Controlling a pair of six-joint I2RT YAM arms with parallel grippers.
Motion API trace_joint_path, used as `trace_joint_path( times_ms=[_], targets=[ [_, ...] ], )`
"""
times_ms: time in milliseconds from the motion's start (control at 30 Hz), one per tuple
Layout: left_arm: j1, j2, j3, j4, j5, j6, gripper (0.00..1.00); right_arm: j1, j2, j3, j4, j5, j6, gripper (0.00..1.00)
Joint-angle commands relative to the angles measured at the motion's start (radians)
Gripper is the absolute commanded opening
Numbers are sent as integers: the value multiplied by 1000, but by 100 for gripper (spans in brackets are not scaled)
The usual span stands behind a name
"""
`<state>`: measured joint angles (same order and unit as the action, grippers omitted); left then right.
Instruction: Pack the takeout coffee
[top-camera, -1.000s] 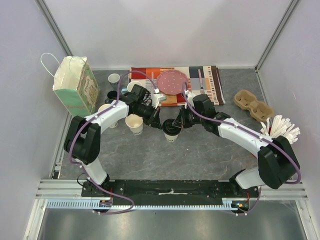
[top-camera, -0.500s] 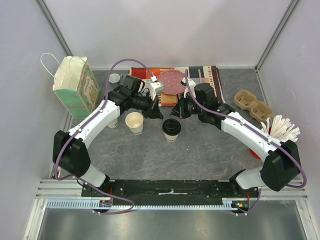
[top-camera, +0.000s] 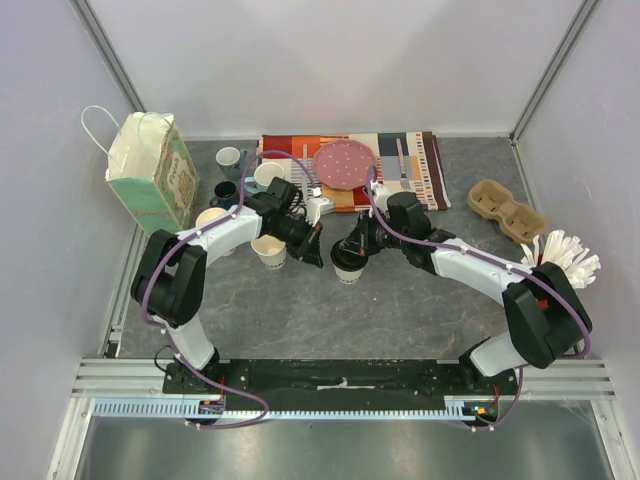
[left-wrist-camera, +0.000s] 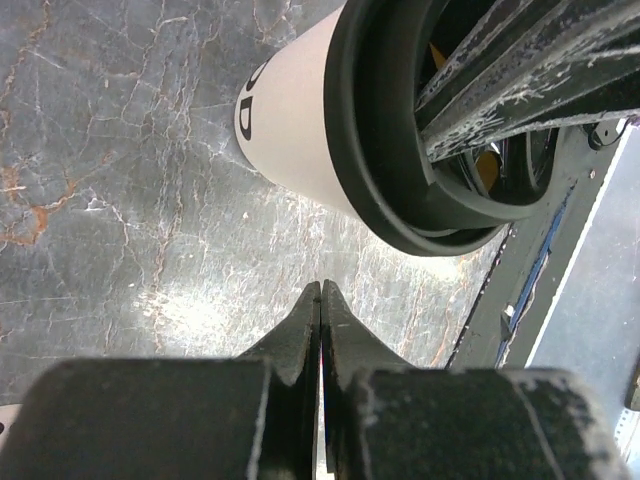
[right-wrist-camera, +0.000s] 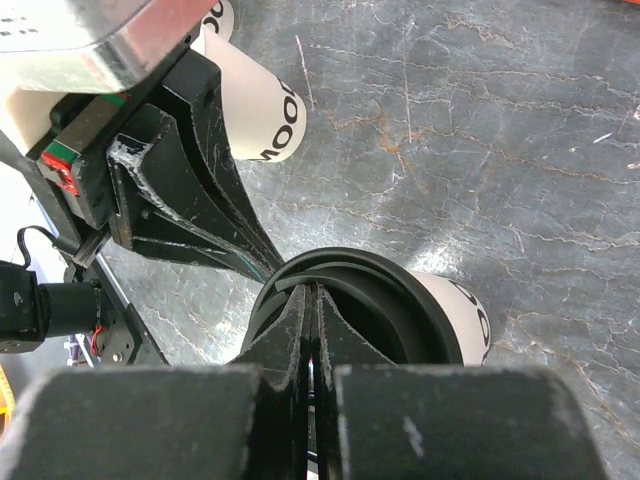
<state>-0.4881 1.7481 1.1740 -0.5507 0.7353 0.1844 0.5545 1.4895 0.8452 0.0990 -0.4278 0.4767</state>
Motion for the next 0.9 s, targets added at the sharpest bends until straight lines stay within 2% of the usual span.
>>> trace_joint_path(
  times_ms=[0, 233, 500, 733, 800, 833, 867],
  targets=[
    [-3, -70, 9, 40, 36, 27, 2, 5, 0, -35, -97, 31, -10, 0],
    [-4, -136, 108, 12, 68, 1, 2, 25, -41, 93, -183, 7, -33, 0],
    [-6, -133, 142, -2, 92, -10, 2, 50, -97, 236, -300, 32, -79, 0],
    [-6, -142, 162, -18, 64, 6, 2, 35, -95, 357, -447, 181, -122, 0],
    [-6, -160, 167, -20, 23, 6, 3, -7, -86, 377, -519, 295, -122, 6],
    [-4, -167, 174, -23, -2, 3, 5, -19, -84, 402, -547, 366, -124, 21],
    [-4, -174, 180, -28, -54, 3, 8, -37, -78, 413, -599, 499, -130, 29]
  ],
)
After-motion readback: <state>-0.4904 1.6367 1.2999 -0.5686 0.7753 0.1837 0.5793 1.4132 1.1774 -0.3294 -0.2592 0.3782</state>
